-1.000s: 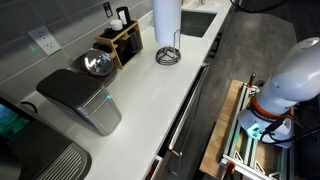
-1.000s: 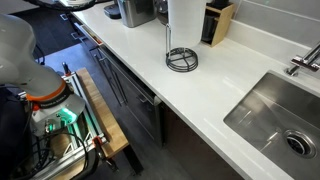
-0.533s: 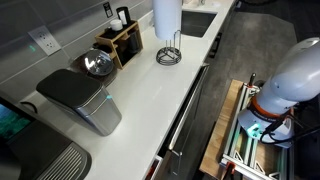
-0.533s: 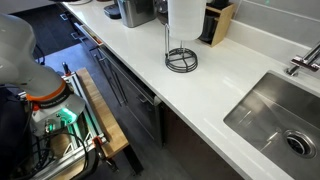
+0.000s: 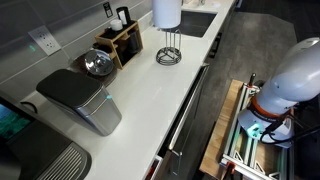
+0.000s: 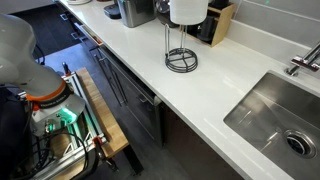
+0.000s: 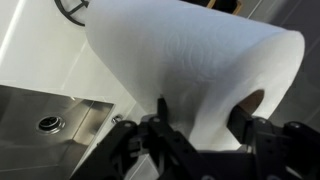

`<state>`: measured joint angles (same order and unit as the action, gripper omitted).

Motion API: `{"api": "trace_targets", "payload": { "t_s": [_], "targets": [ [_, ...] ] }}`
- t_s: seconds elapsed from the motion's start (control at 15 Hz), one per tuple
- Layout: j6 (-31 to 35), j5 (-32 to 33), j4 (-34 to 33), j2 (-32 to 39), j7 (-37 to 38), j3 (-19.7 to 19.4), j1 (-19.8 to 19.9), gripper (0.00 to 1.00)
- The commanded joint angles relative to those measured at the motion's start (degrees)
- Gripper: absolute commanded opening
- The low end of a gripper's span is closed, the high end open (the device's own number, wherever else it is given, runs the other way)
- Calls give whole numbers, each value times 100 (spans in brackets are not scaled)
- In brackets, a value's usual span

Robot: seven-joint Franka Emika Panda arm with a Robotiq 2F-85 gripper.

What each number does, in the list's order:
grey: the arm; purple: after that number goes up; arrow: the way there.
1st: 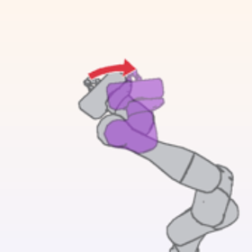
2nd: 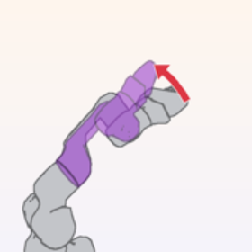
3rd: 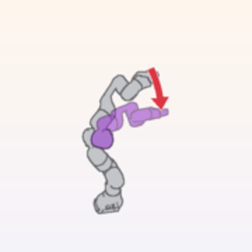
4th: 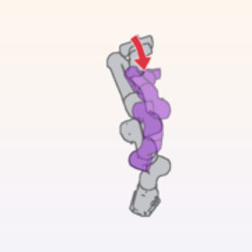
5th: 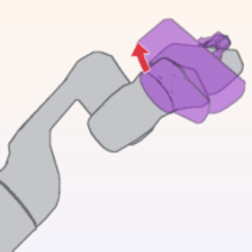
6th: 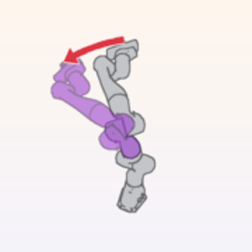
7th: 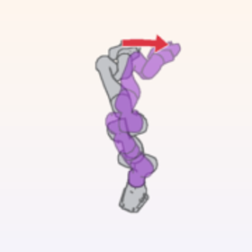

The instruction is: Take the paper towel roll off the holder and put it on the counter

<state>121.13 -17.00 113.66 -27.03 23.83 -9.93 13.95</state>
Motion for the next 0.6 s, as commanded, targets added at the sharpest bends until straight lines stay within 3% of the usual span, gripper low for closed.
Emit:
{"api": "trace_targets", "payload": {
  "t_s": [0.0, 0.53],
  "targets": [
    [-186, 139, -368, -11, -46, 14, 8, 34],
    [-507, 242, -826, -94, -181, -12, -14, 34]
  ]
}}
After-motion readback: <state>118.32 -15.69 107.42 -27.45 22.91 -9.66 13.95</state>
